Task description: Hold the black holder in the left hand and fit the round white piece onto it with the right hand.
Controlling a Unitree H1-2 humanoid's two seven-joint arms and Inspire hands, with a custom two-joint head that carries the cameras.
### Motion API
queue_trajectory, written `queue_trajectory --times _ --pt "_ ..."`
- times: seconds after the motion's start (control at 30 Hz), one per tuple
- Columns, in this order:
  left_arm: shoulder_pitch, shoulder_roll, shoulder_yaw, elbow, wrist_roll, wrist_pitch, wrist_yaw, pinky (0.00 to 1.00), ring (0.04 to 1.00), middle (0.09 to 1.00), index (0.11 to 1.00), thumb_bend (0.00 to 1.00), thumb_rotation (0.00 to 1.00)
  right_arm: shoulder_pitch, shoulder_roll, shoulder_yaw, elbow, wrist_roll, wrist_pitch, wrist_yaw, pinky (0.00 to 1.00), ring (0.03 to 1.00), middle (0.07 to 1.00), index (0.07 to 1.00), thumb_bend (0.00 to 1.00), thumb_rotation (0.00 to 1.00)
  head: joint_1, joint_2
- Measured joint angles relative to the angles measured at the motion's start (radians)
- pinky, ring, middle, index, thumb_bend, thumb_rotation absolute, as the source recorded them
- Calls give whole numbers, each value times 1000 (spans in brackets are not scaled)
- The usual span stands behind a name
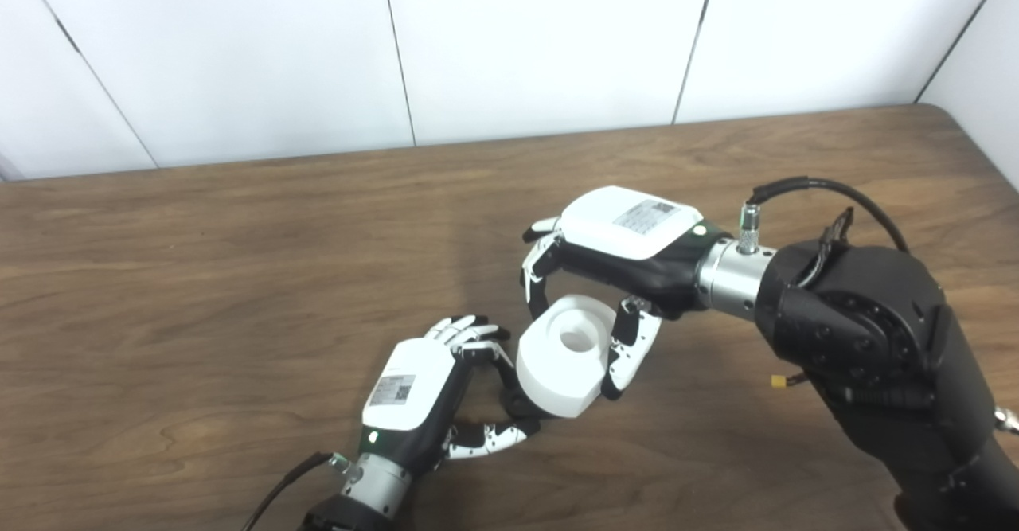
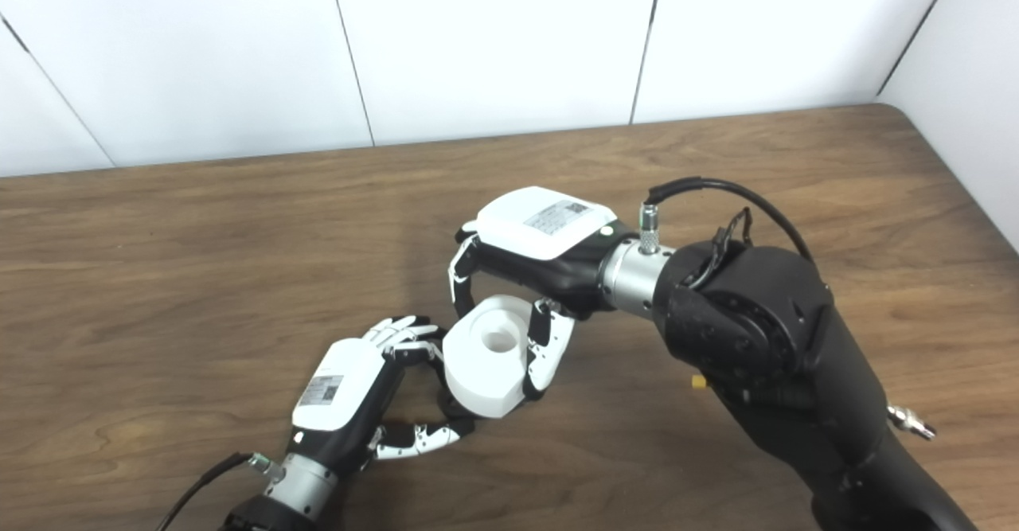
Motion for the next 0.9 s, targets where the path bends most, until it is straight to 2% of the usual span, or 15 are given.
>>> queue_trajectory --times 0.53,0.9 --pt "-3 0 1 -6 -4 8 -19 899 884 803 488 520 51 4 28 0 3 -12 -27 -1 855 929 771 483 524 133 -2 12" --pt "-1 -2 1 -15 -4 17 -29 900 883 801 488 520 50 25 35 0 3 -31 -39 -3 837 926 743 483 524 133 -2 6"
